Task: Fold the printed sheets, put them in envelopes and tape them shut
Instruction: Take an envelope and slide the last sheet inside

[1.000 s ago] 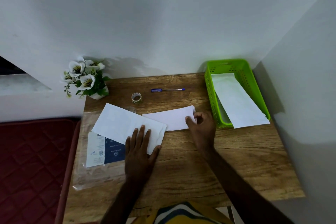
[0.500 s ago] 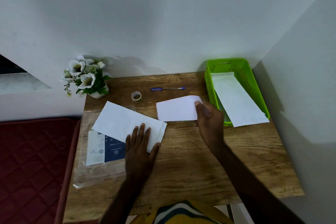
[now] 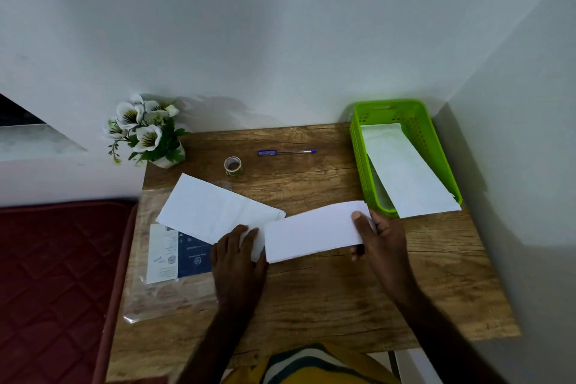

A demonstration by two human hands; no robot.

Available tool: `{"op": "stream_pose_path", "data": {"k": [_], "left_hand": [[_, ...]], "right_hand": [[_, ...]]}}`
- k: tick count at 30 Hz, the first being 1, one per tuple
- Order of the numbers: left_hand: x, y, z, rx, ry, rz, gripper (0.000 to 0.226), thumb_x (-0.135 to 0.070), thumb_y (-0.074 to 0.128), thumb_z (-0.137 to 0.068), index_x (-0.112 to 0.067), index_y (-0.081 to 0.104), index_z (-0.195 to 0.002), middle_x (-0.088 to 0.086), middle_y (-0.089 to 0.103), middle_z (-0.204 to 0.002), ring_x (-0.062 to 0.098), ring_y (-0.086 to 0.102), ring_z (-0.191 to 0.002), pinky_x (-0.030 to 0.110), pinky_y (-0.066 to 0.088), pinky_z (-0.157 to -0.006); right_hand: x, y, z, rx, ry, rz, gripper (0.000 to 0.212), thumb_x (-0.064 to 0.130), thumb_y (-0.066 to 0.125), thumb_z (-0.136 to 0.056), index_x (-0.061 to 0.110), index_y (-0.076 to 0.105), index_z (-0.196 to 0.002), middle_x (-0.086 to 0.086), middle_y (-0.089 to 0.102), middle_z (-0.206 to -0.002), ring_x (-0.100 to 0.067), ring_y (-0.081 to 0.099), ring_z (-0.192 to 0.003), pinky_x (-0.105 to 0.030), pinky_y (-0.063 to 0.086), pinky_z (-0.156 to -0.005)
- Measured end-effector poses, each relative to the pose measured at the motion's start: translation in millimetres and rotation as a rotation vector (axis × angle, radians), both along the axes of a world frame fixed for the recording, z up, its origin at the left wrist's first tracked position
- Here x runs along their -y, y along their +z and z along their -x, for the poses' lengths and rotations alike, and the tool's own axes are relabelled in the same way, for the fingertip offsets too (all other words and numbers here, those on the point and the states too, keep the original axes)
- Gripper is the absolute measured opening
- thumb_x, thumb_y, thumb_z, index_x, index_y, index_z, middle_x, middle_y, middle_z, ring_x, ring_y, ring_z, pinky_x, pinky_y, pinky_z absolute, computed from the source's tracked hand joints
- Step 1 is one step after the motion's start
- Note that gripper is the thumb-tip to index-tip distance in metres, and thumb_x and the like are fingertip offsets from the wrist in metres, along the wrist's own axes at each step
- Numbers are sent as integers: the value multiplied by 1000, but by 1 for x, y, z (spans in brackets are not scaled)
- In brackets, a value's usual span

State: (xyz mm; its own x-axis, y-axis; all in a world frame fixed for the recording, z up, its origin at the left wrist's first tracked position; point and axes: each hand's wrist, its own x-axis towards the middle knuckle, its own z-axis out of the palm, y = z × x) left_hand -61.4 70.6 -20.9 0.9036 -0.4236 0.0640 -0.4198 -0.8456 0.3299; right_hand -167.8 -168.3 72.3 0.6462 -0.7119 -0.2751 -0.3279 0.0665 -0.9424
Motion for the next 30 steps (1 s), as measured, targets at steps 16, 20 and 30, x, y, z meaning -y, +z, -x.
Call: {"op": "stream_pose_path", "data": {"k": [16, 20, 30], "left_hand": [[0, 1, 0, 46, 61, 123, 30, -38, 74, -90, -18, 74, -112, 4, 72, -124, 22, 64, -118, 40, 46, -104], [-1, -1, 0, 50, 73, 158, 26, -34, 74, -90, -17, 74, -111, 3, 73, -123, 21, 64, -115, 40, 47, -103], [0, 2, 1, 28, 63, 172, 28, -36, 76, -88, -17, 75, -109, 3, 72, -123, 20, 63, -118, 40, 46, -104]], "right_hand": [[-7, -25, 12, -166, -114, 45, 34, 25, 62, -102, 6, 66, -131, -10, 70, -74, -14, 62, -43, -29, 54, -41], [-5, -23, 14, -182, -112, 54, 34, 24, 61, -102, 5, 66, -130, -12, 71, -73, -15, 62, -44, -29, 54, -42], [-15, -28, 5, -177, -170, 98, 30, 24, 59, -103, 10, 67, -128, -3, 71, -78, -13, 64, -45, -27, 55, -41]]}}
